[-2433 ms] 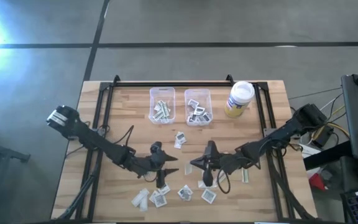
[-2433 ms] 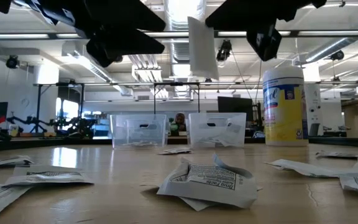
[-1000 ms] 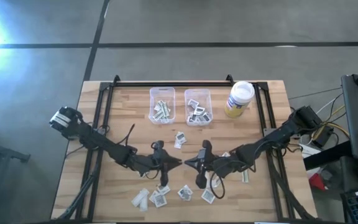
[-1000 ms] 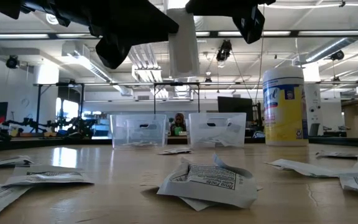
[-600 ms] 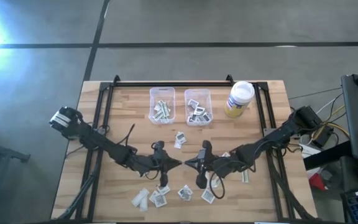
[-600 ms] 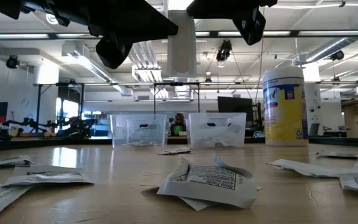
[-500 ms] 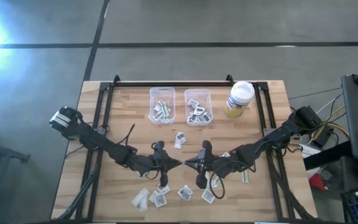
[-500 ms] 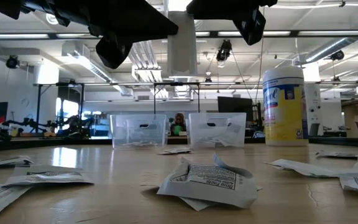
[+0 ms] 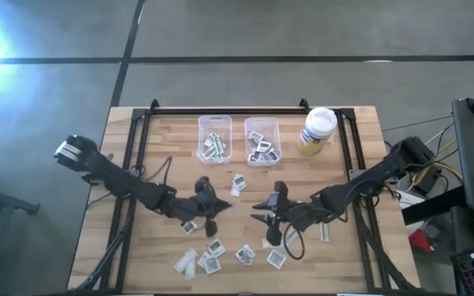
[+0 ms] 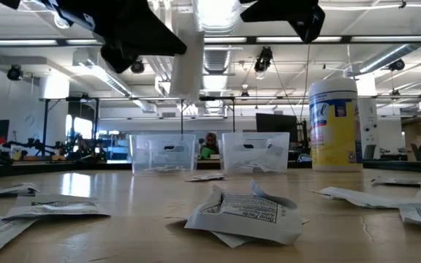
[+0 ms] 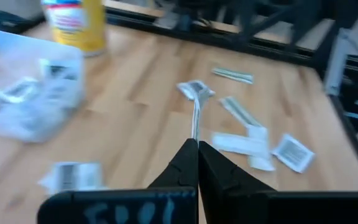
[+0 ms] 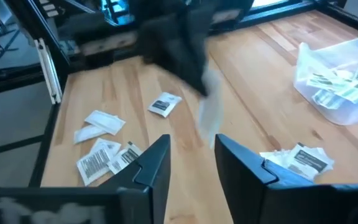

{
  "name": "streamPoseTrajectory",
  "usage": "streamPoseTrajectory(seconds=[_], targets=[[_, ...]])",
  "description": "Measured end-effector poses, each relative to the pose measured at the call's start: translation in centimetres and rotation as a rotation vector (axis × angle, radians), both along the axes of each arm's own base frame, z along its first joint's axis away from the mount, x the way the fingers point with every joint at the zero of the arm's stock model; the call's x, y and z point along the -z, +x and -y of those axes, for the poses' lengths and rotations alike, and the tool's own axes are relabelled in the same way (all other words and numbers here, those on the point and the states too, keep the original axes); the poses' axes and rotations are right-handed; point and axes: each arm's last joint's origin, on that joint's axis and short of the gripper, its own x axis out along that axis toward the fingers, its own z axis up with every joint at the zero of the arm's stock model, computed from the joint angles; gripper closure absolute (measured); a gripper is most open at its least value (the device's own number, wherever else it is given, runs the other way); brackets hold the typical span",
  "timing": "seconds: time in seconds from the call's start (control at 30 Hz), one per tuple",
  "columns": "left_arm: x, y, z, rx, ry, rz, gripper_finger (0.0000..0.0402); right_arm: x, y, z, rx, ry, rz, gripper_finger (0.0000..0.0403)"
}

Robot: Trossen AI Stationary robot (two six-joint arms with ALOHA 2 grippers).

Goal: Pick & Place First Aid Supplies
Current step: Put the green bandage pack into the left transparent bin

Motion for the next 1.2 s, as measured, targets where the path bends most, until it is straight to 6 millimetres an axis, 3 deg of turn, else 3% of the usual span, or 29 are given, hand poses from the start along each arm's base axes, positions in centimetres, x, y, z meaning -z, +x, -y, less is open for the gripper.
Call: streamPoseTrajectory(seconds=[0.27,0.4,0.97,1.2], targets=[[-3.5,-3.0,-4.9,-0.139,0.019,-0.035,0.0401,-0.3,-0.6,-0.7,-0.026,0.003,0.004,0.0276],[-4.4,-3.9,-7.0,-0.204,0.008,-0.017,0.0401,-0.3,-0.8,-1.1,-0.041,0.003,0.004,0.0284],[-2.1,-6.0,-17.0,-0.426,-0.128,0.011,0.0401,-0.3,-1.0,-1.5,-0.055,0.000,0.004,0.0319],[-1.5,-6.3,-19.1,-0.509,-0.177,0.002,0.0401,-0.3,-1.0,-1.5,-0.057,-0.007,0.003,0.0330]])
